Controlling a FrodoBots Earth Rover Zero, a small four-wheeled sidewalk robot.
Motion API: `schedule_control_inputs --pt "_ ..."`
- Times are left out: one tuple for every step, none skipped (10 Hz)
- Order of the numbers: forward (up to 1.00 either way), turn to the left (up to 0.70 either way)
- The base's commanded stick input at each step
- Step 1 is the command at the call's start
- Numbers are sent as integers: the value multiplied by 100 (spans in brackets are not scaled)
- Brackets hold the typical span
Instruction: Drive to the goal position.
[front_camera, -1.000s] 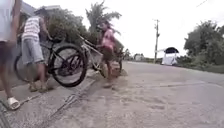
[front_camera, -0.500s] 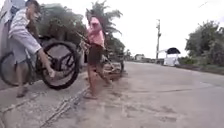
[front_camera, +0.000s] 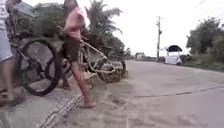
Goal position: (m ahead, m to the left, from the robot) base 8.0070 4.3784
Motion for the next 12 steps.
schedule_control_inputs --pt "0 -45" --pt "0 -45" --pt "0 -45" --pt "0 -45" --pt "0 -45" --pt "0 -45" --pt "0 -45" --pt "0 -45" --pt "0 -45" --pt "0 -45" --pt "0 -45" --pt "0 -45"
